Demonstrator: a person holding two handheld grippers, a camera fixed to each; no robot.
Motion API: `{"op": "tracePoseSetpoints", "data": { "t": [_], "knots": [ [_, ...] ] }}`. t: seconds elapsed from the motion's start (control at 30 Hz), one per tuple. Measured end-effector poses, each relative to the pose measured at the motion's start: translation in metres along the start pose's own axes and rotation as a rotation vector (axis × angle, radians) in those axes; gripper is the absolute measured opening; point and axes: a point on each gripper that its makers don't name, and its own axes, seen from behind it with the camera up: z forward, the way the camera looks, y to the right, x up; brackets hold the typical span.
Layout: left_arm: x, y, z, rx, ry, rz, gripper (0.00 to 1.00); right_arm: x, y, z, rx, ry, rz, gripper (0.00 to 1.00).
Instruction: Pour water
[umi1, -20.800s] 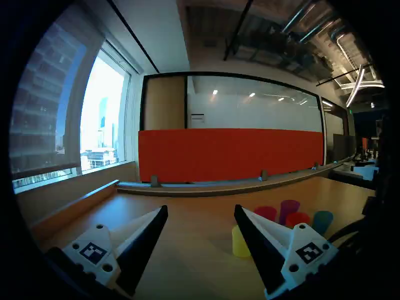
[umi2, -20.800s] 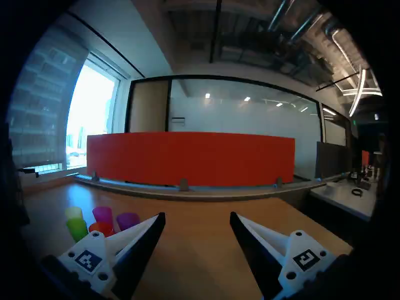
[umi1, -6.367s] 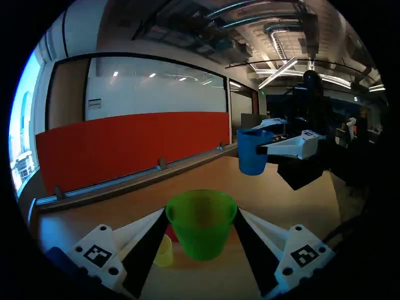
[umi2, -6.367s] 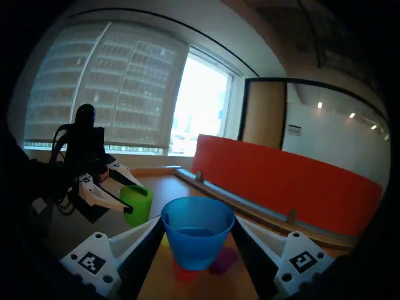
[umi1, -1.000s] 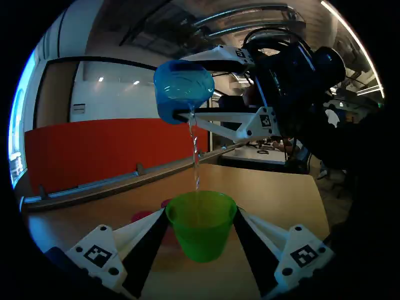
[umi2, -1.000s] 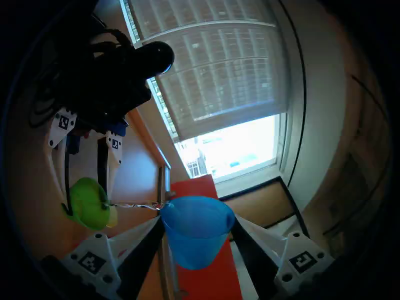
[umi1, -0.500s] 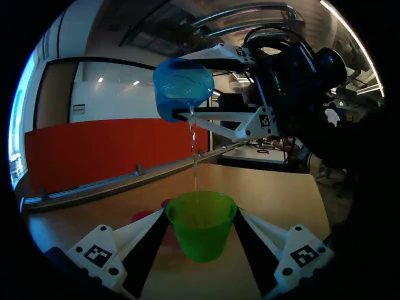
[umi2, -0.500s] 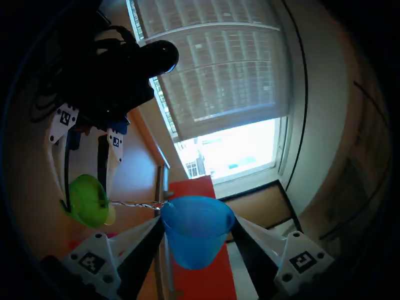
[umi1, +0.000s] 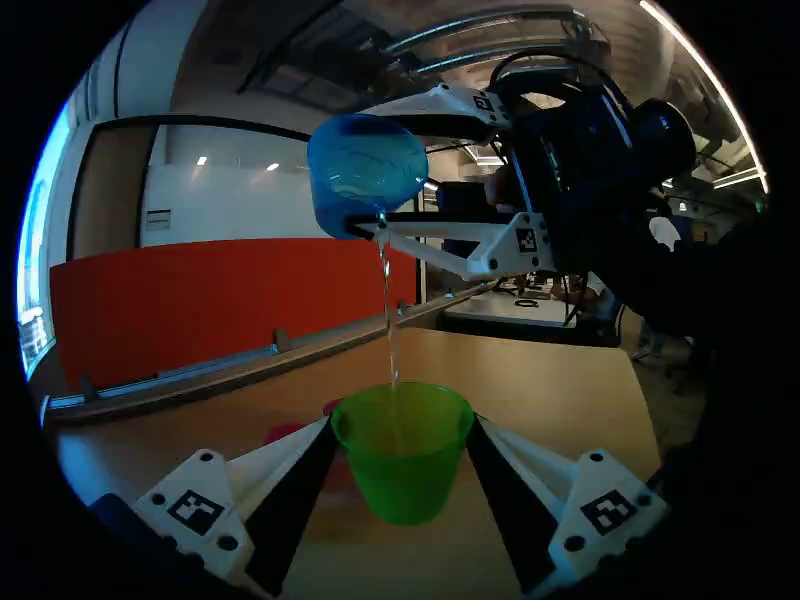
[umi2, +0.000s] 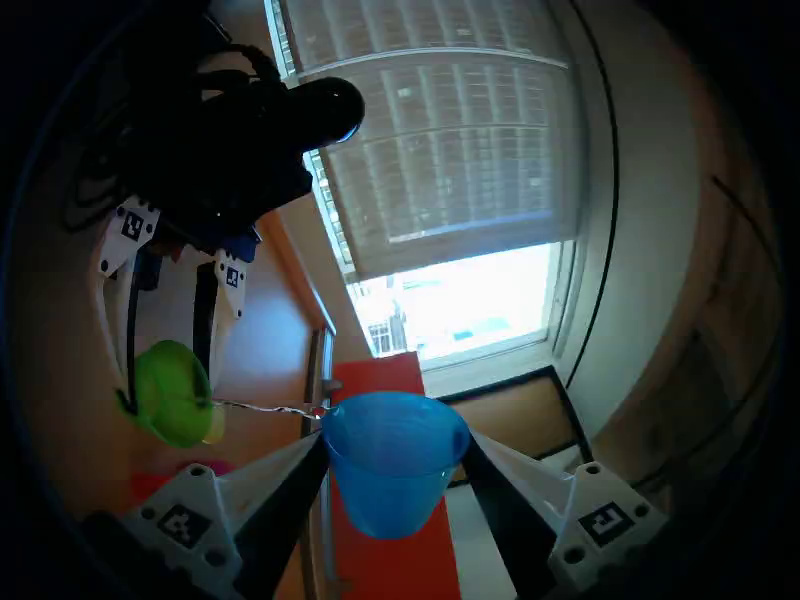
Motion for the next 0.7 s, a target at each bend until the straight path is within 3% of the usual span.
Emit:
{"op": "tracePoseSetpoints", "data": {
  "t": [0.7],
  "knots": [
    [0.0012,-0.0008,0.0004,0.004,0.003,0.003,0.88,0.0029,0.0010,0.0024,-0.005,0.002,-0.065,0.92]
  ]
}}
